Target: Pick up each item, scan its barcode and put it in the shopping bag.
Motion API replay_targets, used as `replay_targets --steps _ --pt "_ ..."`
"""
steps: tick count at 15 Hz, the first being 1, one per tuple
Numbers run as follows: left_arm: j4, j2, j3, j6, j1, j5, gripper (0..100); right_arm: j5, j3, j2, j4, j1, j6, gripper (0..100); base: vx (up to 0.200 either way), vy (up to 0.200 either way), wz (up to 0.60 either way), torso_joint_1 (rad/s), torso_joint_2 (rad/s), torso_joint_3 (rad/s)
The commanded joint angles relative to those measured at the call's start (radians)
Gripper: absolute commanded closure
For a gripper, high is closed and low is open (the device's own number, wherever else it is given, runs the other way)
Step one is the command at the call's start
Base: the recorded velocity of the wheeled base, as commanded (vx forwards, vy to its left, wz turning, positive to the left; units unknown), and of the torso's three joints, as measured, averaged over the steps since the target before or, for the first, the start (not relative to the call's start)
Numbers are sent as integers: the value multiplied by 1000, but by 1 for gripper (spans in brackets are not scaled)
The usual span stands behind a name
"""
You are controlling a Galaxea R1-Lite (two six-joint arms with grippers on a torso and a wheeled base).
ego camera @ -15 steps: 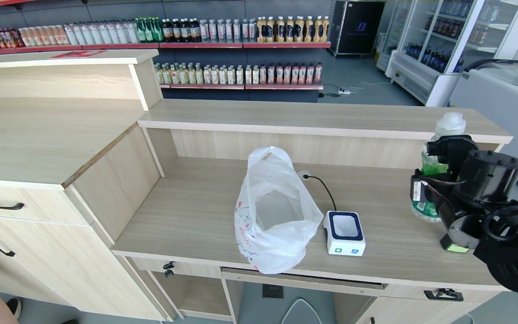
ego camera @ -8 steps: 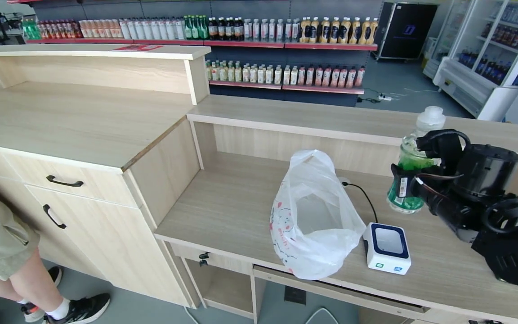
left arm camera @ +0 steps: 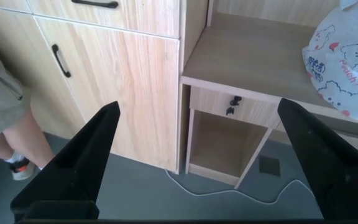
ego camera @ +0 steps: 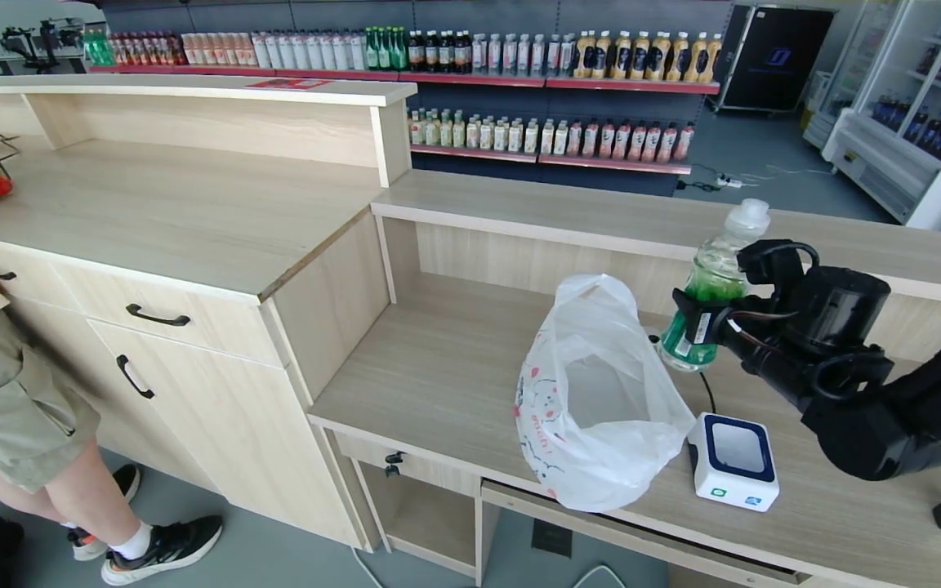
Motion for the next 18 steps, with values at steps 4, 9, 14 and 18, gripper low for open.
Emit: replay_targets --steps 4,9,14,18 --pt "0 2 0 0 0 0 0 58 -139 233 -44 -8 -42 100 0 0 0 0 0 0" --pt "0 2 0 0 0 0 0 235 -273 381 -87 -4 -108 100 0 0 0 0 0 0" --pt "0 2 0 0 0 0 0 298 -414 500 -82 -8 -157 100 0 0 0 0 0 0" --pt "0 2 0 0 0 0 0 336 -446 553 -85 -4 -157 100 0 0 0 0 0 0"
